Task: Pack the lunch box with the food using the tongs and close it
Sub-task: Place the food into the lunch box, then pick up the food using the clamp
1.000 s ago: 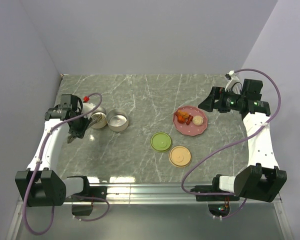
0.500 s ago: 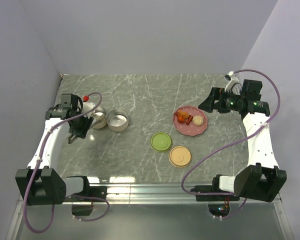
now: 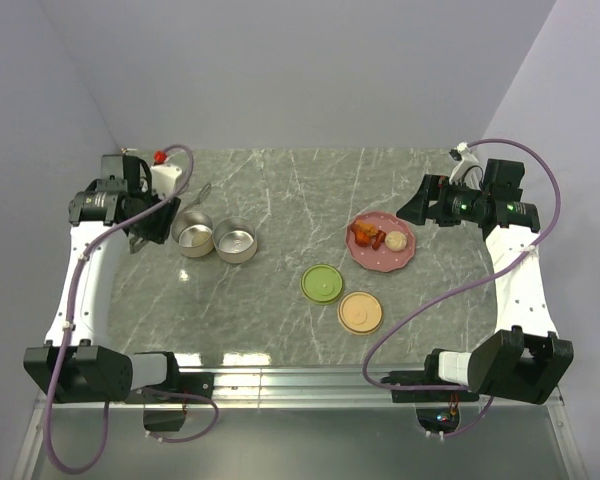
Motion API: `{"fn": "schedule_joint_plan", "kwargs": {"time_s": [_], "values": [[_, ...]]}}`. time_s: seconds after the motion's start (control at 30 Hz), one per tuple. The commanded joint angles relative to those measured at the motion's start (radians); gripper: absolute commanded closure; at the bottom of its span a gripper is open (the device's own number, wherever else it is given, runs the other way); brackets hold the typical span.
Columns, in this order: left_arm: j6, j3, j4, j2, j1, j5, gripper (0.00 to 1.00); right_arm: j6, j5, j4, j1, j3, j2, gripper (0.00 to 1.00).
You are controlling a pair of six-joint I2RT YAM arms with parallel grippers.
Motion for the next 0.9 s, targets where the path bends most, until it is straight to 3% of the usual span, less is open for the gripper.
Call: {"fn": "schedule_joint_plan", "kwargs": {"time_s": [0.0,0.03,0.27,0.43,0.57,0.87], "values": [[-0.006,0.103,-0.003,0.037,-0.023,0.132,0.49,-0.009,0.001,0.014,0.006,0.035,-0.002,0.0],[-0.007,0.114,0.004,0.045,-0.029,0.132,0.49,-0.008,0.001,0.012,0.006,0.038,-0.002,0.0],[-0.039,0.16,0.145,0.146,-0.361,0.204,0.48,-0.014,0.066,-0.031,0.003,0.062,0.015,0.0],[-0.028,0.233,0.255,0.301,-0.488,0.325,0.46,-0.003,0.125,-0.047,-0.012,0.061,0.006,0.0],[-0.031,0.276,0.361,0.407,-0.63,0.315,0.45,0.011,0.14,-0.057,-0.03,0.099,0.014,0.0],[-0.031,0.494,0.41,0.698,-0.775,0.263,0.47,0.08,0.097,-0.092,-0.174,0.22,0.098,0.0]]}}
